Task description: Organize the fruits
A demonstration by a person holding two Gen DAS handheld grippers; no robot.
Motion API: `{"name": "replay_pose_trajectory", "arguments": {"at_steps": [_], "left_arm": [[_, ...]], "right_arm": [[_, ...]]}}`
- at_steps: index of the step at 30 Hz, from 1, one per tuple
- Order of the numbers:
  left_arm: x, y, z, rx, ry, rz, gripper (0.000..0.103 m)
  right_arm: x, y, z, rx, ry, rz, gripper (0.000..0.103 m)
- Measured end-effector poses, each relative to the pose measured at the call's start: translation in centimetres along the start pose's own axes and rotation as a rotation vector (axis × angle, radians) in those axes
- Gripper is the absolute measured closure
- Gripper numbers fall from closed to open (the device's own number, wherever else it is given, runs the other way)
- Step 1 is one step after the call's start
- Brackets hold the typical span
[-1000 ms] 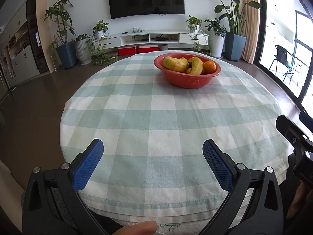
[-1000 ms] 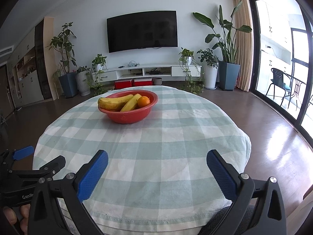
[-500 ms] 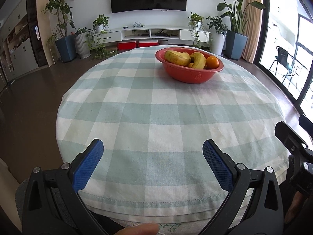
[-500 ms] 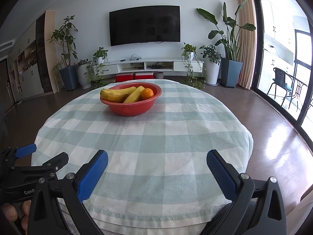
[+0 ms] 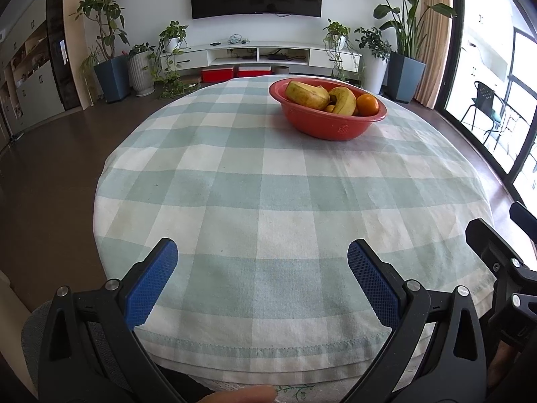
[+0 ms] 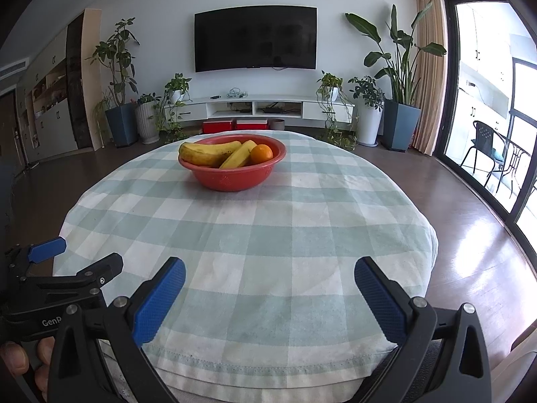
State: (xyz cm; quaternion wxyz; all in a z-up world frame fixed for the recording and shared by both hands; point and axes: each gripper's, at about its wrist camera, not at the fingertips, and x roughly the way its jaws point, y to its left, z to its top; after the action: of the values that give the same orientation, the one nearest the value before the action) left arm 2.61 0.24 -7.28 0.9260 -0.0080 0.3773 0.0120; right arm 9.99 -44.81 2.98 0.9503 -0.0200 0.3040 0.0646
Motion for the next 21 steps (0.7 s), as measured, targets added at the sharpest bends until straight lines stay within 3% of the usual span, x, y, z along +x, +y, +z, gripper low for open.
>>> {"name": "replay_pose_trajectory", "arguments": {"at_steps": [21], "left_arm": [[0.23,0.04,-0.11,0.008,0.002,0.003,0.0]], "right_arm": [[0.28,-0.3,-0.19,0.015,0.017,0.001,0.0]]}}
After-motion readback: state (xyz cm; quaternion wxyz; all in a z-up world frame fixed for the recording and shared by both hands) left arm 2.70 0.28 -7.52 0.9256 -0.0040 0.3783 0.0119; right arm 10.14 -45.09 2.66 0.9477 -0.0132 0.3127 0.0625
